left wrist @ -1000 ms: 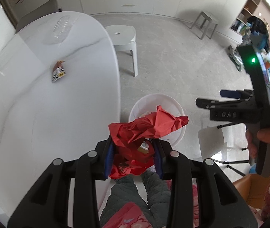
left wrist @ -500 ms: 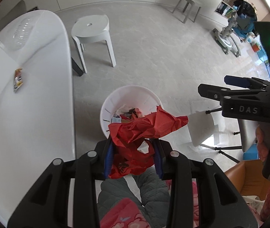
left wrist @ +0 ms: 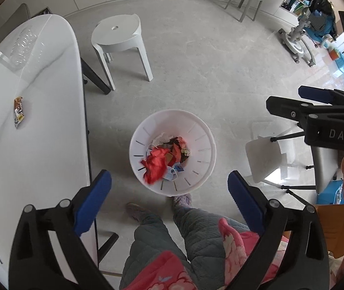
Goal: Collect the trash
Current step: 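Open the left tool over the white bin to drop the red paper, then move both tools back over the table toward the snack wrapper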
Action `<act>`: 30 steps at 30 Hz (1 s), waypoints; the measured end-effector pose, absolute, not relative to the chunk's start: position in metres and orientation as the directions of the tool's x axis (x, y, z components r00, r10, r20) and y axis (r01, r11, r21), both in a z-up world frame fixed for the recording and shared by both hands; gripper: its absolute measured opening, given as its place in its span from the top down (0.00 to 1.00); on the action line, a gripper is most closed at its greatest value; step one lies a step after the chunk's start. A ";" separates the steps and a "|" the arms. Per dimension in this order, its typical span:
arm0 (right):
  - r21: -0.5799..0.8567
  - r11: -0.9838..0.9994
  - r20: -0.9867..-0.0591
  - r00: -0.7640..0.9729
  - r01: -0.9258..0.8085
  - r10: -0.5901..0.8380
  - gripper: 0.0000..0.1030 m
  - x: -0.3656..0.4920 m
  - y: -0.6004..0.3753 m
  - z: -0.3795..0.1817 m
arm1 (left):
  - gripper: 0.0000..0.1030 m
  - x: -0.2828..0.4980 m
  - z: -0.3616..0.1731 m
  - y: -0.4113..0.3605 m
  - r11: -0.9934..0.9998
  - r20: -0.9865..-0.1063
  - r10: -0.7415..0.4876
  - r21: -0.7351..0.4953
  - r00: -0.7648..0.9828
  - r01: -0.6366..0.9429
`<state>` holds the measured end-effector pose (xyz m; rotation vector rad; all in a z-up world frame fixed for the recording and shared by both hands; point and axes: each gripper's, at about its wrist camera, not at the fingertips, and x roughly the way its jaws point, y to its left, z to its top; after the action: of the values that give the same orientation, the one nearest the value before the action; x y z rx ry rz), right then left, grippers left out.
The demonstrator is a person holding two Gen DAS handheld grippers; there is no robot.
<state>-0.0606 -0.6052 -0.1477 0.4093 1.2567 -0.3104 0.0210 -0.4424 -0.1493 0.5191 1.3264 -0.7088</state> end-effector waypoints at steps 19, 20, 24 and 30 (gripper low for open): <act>0.124 0.906 -0.953 0.304 0.405 -0.006 0.09 -0.062 -0.587 -0.138 | 0.10 0.026 -0.127 -0.413 0.746 -0.966 -0.193 -0.031 0.171 0.665; 0.121 0.911 -0.952 0.306 0.393 -0.006 0.09 -0.060 -0.583 -0.137 | 0.10 0.032 -0.123 -0.405 0.763 -0.961 -0.193 -0.020 0.198 0.646; 0.125 0.939 -0.946 0.325 0.321 0.014 0.08 -0.044 -0.568 -0.130 | 0.10 0.060 -0.105 -0.367 0.854 -0.940 -0.171 0.007 0.294 0.520; 0.135 0.970 -0.917 0.396 0.200 0.046 0.05 0.003 -0.535 -0.107 | 0.10 0.111 -0.101 -0.299 0.953 -0.918 -0.089 0.035 0.386 0.302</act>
<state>0.0027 -0.5350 -0.1066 0.2382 1.1629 -0.0989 0.1108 -0.2986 -0.1006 0.2097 1.1498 -0.2511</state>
